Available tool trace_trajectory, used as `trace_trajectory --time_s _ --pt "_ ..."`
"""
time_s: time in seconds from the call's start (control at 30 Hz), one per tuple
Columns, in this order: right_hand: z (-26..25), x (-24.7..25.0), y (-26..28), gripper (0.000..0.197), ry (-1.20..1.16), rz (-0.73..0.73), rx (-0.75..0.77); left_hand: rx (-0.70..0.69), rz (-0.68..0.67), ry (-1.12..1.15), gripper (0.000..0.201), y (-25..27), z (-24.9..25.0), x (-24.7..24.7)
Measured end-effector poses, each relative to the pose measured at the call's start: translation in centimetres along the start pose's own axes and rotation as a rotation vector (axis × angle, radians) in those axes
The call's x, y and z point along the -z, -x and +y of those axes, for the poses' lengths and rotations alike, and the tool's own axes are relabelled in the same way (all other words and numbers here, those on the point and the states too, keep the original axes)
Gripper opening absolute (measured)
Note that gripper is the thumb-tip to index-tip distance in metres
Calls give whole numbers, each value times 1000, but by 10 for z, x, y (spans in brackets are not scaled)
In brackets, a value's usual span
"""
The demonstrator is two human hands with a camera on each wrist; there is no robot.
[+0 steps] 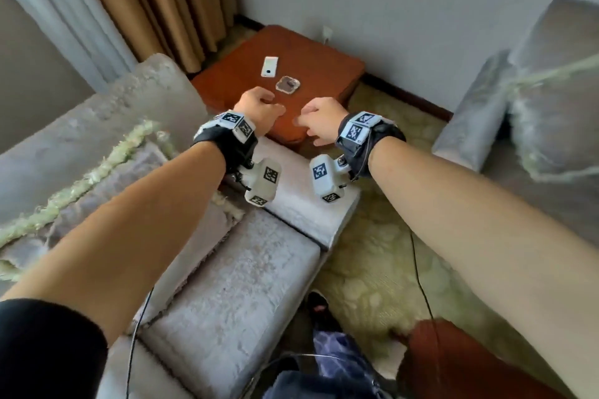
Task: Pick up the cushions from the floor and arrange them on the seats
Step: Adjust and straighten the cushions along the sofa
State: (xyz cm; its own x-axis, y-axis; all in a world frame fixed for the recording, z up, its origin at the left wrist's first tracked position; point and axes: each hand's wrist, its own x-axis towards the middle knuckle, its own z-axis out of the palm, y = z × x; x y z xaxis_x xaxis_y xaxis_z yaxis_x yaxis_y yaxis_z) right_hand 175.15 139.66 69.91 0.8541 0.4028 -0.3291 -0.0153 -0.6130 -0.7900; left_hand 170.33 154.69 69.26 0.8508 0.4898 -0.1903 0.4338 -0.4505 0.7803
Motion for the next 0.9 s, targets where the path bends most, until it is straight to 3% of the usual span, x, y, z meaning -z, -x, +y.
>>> trace_trajectory --time_s 0.1,0.27,0.47,0.57,0.6,0.67,0.7,0.9 --pt "58 78 36 31 -45 163 -99 -124 -187 -37 43 12 69 -81" --pt "166 209 104 27 -145 435 -273 -340 -434 -103 48 52 181 -230" --pt "289 352 184 33 -279 749 -424 -495 -715 -110 45 115 299 -400" --pt "334 407 208 66 -398 866 -514 -549 -809 -116 49 136 342 -466" --pt "346 424 214 62 -437 887 -540 -560 -841 -118 49 142 356 -482" --pt "366 451 223 20 -505 923 -568 -571 -883 -127 50 146 379 -511" --pt "375 464 225 11 -532 935 -575 -578 -896 -130 51 146 389 -523" --pt "417 514 205 12 -605 964 -567 -583 -920 -188 55 125 434 -584"
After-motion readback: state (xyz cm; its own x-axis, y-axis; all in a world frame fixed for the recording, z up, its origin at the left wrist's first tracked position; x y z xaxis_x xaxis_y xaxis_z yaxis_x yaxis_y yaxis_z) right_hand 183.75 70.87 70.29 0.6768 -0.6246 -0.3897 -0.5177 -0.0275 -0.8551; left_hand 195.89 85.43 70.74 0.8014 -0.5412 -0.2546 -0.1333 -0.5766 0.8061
